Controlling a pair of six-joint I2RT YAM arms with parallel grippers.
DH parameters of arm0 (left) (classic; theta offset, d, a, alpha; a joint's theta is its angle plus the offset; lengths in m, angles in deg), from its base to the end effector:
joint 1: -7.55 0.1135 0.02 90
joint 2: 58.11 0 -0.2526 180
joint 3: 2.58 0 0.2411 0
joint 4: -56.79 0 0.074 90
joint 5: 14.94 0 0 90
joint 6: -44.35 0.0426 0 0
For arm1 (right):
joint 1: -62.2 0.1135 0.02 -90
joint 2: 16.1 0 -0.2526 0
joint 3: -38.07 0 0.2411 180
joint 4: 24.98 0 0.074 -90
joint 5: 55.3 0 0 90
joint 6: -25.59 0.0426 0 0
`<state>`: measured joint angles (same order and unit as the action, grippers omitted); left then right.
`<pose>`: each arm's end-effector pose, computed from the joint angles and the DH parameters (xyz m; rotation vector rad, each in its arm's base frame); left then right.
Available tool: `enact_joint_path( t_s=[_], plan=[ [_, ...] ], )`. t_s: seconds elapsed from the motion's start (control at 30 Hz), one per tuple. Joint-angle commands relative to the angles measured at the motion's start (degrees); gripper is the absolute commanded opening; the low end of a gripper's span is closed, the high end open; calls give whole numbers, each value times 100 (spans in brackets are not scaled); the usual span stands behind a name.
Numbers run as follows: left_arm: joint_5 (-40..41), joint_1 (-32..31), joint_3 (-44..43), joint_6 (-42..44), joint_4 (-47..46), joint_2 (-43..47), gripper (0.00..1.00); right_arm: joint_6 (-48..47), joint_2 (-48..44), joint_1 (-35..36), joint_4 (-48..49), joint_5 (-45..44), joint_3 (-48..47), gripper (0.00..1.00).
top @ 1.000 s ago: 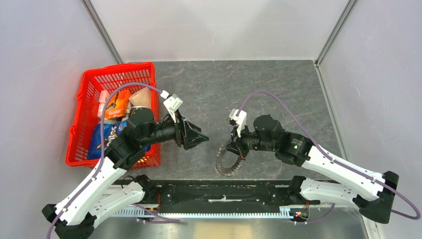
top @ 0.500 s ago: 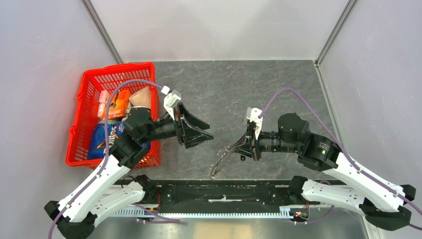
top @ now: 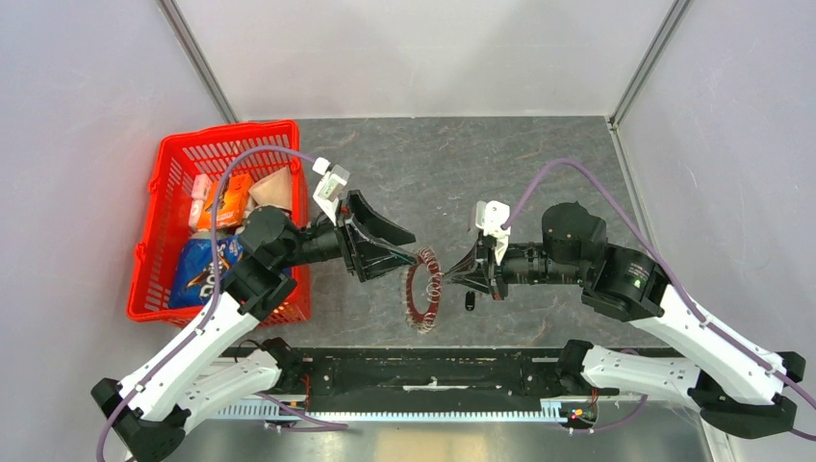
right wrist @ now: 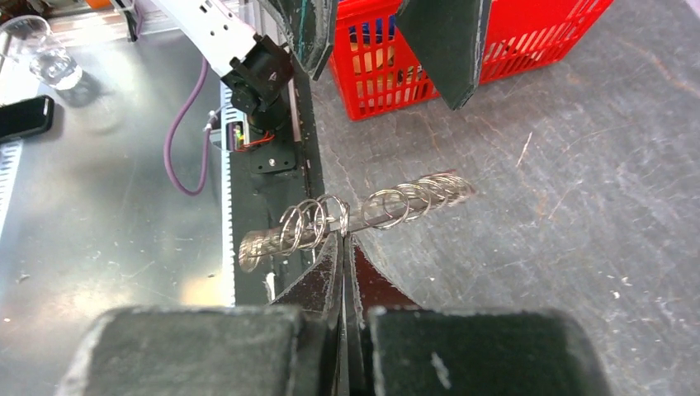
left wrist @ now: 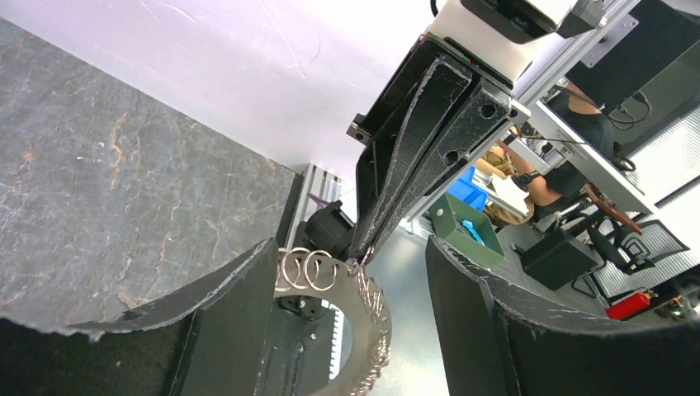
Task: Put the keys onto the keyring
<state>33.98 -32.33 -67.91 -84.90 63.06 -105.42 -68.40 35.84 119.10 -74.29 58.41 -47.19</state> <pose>0.1216 -0.1381 0.3954 0.6907 1.4780 -1.5883 0.0809 0.1554 0.4137 -1.2404 1.5082 1.0101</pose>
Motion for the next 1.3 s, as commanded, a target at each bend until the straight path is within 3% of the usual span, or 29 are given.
enact_joint_path(
  t_s=[0.0,0.07,0.1,0.17,0.2,0.27,0.3,0.37,0.4,0.5,0.57,0.6,0.7,0.73,0.8,0.83,0.93,0.97,1.03,1.07,1.13,1.2,1.23,1.27],
  plan=[
    [-168,15,46,-312,-484,58,72,-672,-73,31,25,-263,-310,0],
    [-166,15,55,-327,-486,80,72,-774,-61,27,193,-1346,-229,0],
    [-164,15,64,-329,-487,103,72,-869,17,31,89,-1473,-291,0],
    [-149,15,80,-317,-455,142,72,-915,176,31,-204,-670,-478,0],
    [-136,13,82,-289,-407,157,72,-886,196,30,-161,-711,-463,0],
    [-95,15,111,-247,-355,202,72,-853,227,31,179,-2112,-274,0],
    [-76,15,121,-242,-354,214,72,-918,306,31,27,-2249,-340,0],
    [-81,15,126,-238,-332,225,72,-913,427,31,-361,-834,-563,0],
    [-84,15,132,-214,-300,228,72,-756,379,42,-127,-673,-480,0],
    [-23,15,135,-154,-221,220,72,-677,273,55,423,-2754,-163,0],
    [-73,15,137,-162,-223,207,72,-725,329,58,44,-1280,-376,0],
    [-85,15,135,-135,-181,217,72,-584,318,61,188,-1102,-352,0],
    [-4,15,143,-53,-100,233,72,-471,589,76,440,-4242,-311,0],
    [-18,11,143,-69,-108,236,72,-454,768,77,28,-4144,-548,0],
    [-66,13,143,-69,-94,247,72,-394,1095,87,-583,-1894,-868,0],
    [-48,15,145,-35,-51,267,72,-293,1177,113,-608,-1623,-870,0],
    [36,15,154,74,81,317,72,-151,1265,32,-277,-4774,-627,0],
    [55,15,188,53,33,331,72,-41,1356,-63,-375,-4238,-777,0],
    [53,11,205,39,-4,302,72,123,1530,-37,-425,-2155,-982,0],
    [41,15,181,40,18,272,72,111,1662,-7,-643,-2413,-1122,0],
    [-24,15,153,36,76,279,72,23,1721,-42,-910,-3990,-1147,0],
    [-9,15,203,89,100,357,72,-10,1565,-74,-914,-2461,-1162,0],
    [39,11,213,162,169,391,72,100,1482,-51,-806,-2129,-1118,0],
    [108,15,206,212,227,412,72,146,1438,-39,-766,-2715,-1055,0]
  ],
)
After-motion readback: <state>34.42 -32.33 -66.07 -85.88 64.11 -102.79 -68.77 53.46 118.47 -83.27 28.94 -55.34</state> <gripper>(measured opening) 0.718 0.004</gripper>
